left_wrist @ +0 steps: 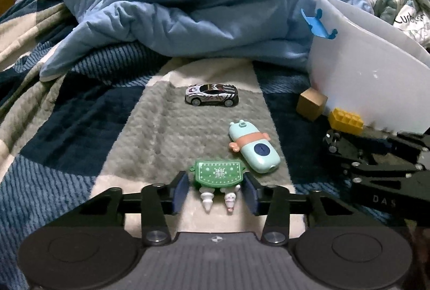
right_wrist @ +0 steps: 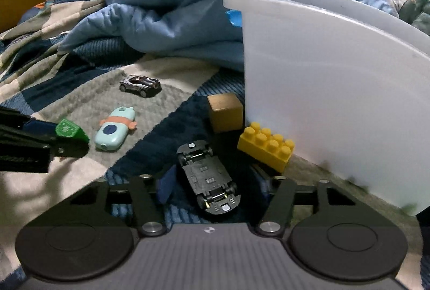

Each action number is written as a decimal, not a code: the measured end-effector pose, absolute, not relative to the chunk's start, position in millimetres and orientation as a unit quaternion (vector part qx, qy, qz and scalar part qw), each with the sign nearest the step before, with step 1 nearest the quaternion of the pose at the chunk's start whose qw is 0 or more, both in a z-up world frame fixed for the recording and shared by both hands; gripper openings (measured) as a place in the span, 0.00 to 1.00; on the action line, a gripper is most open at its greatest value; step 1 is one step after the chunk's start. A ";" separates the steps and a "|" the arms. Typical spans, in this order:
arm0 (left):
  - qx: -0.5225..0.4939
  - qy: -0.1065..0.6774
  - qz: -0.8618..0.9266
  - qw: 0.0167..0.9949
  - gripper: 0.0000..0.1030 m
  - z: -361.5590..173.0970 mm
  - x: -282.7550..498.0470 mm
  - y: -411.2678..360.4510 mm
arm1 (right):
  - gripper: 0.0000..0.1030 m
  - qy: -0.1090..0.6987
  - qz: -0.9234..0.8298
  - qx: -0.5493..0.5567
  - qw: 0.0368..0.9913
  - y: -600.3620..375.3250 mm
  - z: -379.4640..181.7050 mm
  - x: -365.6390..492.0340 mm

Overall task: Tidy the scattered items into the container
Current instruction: 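Grasp the green figure with the left gripper while the right grasps the black toy car, then carry both toys over the white box and open both grippers, then move both grippers back toward the remaining toys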

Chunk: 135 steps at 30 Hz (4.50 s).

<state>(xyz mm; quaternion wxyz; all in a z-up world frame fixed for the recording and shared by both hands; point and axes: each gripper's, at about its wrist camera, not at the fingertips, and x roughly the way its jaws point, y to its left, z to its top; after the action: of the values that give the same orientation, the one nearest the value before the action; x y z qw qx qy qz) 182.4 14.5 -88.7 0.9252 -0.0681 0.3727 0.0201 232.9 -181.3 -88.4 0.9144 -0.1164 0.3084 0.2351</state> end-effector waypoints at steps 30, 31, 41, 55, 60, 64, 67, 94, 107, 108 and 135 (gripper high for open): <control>-0.039 0.275 -0.089 0.957 0.38 24.9 123.5 -96.0 | 0.33 0.251 0.146 -0.047 0.956 -273.3 -0.8 154.5; -0.040 0.272 -0.092 0.957 0.38 29.0 124.6 -100.2 | 0.33 0.246 0.140 -0.049 0.958 -277.0 3.0 153.5; -0.056 0.244 -0.113 0.962 0.38 68.6 152.2 -130.3 | 0.33 0.208 0.121 -0.034 0.970 -303.4 40.8 164.6; -0.046 0.235 -0.106 0.965 0.38 84.0 224.4 -145.7 | 0.33 0.182 0.109 -0.014 0.977 -313.6 64.7 224.8; -0.049 0.249 -0.096 0.962 0.38 72.0 253.2 -148.3 | 0.33 0.194 0.100 -0.012 0.976 -317.2 61.2 256.1; -0.045 0.263 -0.086 0.960 0.38 59.0 274.8 -148.6 | 0.33 0.219 0.102 -0.021 0.970 -318.8 49.1 278.6; -0.040 0.276 -0.084 0.957 0.38 50.0 288.0 -149.1 | 0.33 0.236 0.102 -0.024 0.966 -319.1 39.2 289.1; -0.028 0.269 -0.043 0.962 0.74 54.2 206.1 -80.3 | 0.71 0.194 0.117 -0.095 0.969 -280.6 54.5 223.2; -0.074 0.342 0.016 0.937 0.74 -28.1 146.7 3.0 | 0.72 0.201 0.207 -0.124 0.949 -220.6 5.6 181.4; -0.078 0.347 0.018 0.934 0.74 -33.4 145.8 5.5 | 0.72 0.207 0.215 -0.126 0.946 -216.3 -0.7 179.6; -0.075 0.381 -0.014 0.921 0.46 -88.8 218.4 -2.8 | 0.70 0.322 0.145 -0.066 0.933 -196.9 -89.4 277.2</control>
<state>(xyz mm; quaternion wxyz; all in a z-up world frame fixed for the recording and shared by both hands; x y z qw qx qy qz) 218.4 -2.8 -88.8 0.9212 -0.0754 0.3814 -0.0138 277.2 -196.9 -89.4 0.9333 -0.0659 0.3218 0.1450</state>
